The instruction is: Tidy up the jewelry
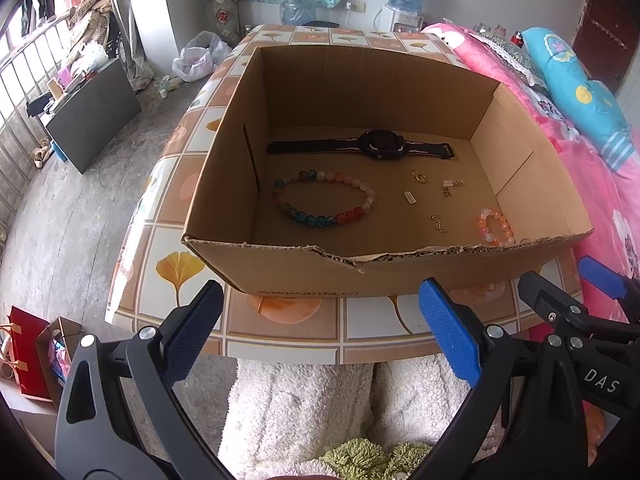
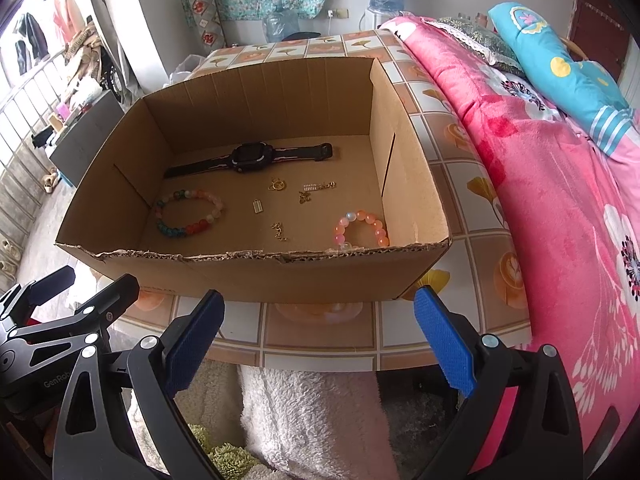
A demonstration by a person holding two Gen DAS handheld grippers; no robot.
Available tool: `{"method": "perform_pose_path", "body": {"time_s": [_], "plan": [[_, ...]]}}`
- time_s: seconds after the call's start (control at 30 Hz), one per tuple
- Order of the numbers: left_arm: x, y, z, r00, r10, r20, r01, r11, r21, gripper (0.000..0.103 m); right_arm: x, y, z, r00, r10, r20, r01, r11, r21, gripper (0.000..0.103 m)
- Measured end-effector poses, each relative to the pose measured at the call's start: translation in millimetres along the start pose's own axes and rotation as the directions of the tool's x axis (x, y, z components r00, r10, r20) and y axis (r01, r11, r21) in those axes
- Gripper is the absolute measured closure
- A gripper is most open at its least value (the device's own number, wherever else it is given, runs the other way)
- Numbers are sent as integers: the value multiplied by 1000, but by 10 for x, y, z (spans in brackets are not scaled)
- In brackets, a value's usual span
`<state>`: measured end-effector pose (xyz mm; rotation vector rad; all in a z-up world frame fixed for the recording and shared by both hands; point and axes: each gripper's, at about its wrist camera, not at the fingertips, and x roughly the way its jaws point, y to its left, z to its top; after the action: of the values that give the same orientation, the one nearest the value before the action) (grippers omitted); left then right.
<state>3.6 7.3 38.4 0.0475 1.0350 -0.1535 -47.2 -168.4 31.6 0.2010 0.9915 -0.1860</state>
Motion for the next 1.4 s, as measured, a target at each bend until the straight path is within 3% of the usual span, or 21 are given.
{"method": "perform_pose_path", "body": {"time_s": [0.43,1.4], "plan": [[29,-10,-3,1000,2,-10,-2,1000,-7,9,26,1,9,1000,1,-11,-1,1000,-2,10],[288,-59,-6,994,-13,-109,10,1000,-21,9,240,-50,1,996,-2,-91,3,1000,16,10]]}}
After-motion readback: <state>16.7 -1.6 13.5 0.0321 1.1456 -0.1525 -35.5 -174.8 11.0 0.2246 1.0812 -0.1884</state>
